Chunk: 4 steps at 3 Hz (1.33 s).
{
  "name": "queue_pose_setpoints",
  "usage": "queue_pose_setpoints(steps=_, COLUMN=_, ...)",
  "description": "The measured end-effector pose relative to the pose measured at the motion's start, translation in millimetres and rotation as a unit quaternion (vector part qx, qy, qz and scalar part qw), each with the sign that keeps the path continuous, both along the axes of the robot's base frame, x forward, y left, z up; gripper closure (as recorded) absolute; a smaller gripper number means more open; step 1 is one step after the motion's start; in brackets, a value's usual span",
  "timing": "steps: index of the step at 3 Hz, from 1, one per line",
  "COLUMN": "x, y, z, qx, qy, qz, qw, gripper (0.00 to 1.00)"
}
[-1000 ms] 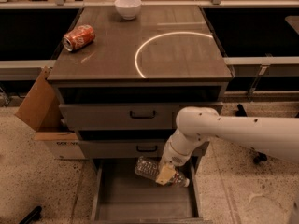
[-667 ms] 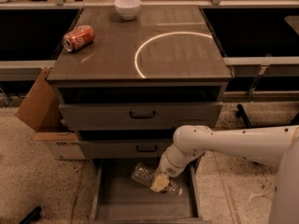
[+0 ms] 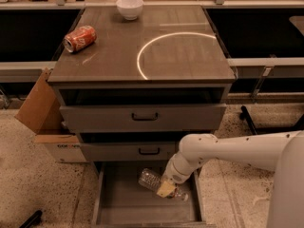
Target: Place water bottle into bottom drawer
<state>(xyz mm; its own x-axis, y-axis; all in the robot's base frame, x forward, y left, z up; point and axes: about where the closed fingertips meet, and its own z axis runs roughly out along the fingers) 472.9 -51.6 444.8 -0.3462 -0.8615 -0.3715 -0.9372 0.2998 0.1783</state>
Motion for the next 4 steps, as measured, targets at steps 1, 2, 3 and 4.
queue_pose_setpoints(steps=1, x=8, y=-33, z=-54, qx=0.000, qy=-0.022, qz=-0.040, qw=0.9990, gripper=1.00)
queue_pose_setpoints(steps=2, x=10, y=-52, z=-92, qx=0.017, qy=-0.030, qz=-0.069, qw=0.9970, gripper=1.00)
queue_pose_setpoints(steps=3, x=22, y=-60, z=-127, qx=0.052, qy=-0.044, qz=-0.095, qw=0.9932, gripper=1.00)
queue_pose_setpoints(steps=4, x=33, y=-63, z=-159, qx=0.084, qy=-0.049, qz=-0.114, qw=0.9887, gripper=1.00)
